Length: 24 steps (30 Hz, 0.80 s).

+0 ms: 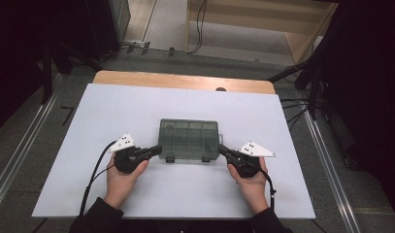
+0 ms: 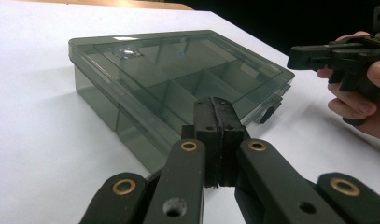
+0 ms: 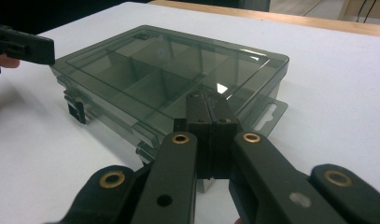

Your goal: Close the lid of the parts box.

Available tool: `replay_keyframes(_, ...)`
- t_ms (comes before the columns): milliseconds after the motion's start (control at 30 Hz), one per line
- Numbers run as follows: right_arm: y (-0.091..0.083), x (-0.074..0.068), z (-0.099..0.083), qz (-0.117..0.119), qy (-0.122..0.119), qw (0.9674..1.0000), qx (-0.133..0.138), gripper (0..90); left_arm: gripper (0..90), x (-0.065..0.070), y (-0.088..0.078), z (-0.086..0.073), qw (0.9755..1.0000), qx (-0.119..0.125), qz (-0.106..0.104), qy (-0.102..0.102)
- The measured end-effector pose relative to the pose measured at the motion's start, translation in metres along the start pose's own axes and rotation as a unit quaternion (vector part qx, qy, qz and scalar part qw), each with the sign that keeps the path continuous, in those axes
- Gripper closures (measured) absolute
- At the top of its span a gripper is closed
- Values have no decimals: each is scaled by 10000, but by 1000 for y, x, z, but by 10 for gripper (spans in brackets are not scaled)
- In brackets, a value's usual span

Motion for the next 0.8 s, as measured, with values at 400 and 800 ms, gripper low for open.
replay_keyframes(400,2,-3,-3,15,-52,10000,-43,873,894,0,0,0,10000,-5,17,-1)
replay_keyframes(800,4,-3,-4,87,-36,10000,3,874,895,1,0,-1,10000,14,46,-28)
Point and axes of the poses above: each handheld gripper's, and its own axes: y roughly forward along the jaws, z roughly out of its top, x roughly to its right, the point moved 5 cm from there along y, roughly forward along the jaws, and after that the axes turned 9 degrees about -z, right-handed, at the moved point
